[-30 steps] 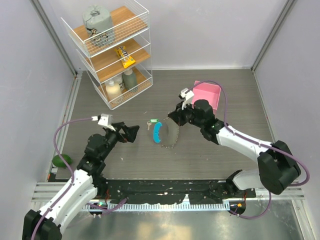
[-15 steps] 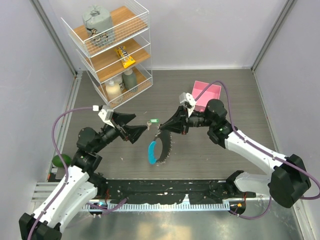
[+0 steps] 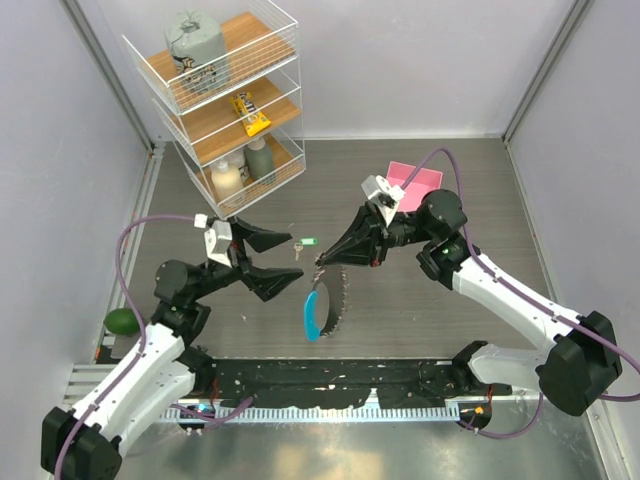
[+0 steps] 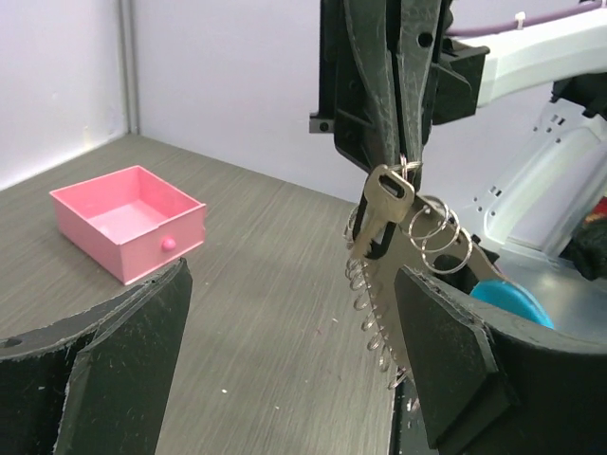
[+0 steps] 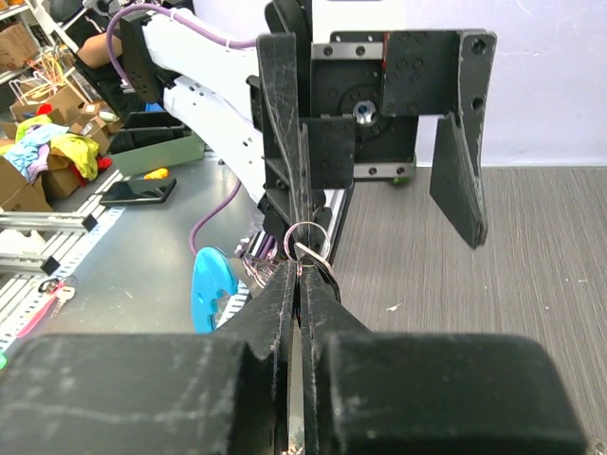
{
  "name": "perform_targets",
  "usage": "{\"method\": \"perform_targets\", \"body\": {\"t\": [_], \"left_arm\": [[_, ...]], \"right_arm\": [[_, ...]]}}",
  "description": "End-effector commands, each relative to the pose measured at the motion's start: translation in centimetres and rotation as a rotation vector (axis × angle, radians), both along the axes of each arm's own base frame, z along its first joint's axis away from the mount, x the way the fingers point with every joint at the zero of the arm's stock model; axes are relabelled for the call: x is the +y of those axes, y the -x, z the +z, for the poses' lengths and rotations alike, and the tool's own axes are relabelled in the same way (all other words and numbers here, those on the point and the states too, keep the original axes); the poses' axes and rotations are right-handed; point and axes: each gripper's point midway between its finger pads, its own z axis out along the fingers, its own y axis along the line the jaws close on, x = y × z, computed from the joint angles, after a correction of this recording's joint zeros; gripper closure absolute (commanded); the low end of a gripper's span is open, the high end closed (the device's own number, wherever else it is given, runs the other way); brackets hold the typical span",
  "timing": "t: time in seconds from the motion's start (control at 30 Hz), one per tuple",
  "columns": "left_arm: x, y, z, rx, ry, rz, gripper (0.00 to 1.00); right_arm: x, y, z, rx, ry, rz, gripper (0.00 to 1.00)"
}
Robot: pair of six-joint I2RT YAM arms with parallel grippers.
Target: Remove the keys from the keyring
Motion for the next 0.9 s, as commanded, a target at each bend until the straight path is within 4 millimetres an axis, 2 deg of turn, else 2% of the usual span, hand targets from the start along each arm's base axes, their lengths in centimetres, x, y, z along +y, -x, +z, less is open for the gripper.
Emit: {"method": "perform_targets", "body": {"t": [0.0, 0.27, 0.47, 0.7, 0.87], "left_arm": [[-1.0, 1.3, 1.6, -0.152, 0.029, -0.072, 0.06], [-2.5, 1.8, 2.3, -0.294, 0.001, -0.083, 0.14], [-3.3, 1.2, 2.2, -0.372, -0.057, 0.001, 0.20], [-4.0, 0.7, 2.5, -0.399, -0.076, 0.051, 0.21], [-4.5, 0.1, 2.9, -0.395, -0.068, 0.071, 0.27]], "right_arm": [[-0.6, 1.1, 3.9, -0.057, -0.062, 0.024, 0.95], [-0.4, 0.8, 4.0, -0.025, -0.058, 0.011, 0.95], [-0.2, 0.5, 3.7, -0.001, -0.056, 0.012, 0.95], [0.0, 0.5, 3.7, 0.018, -0.062, 0.023, 0.95], [0.3, 0.5, 3.4, 0.031, -0.059, 0.033, 0.95]]}}
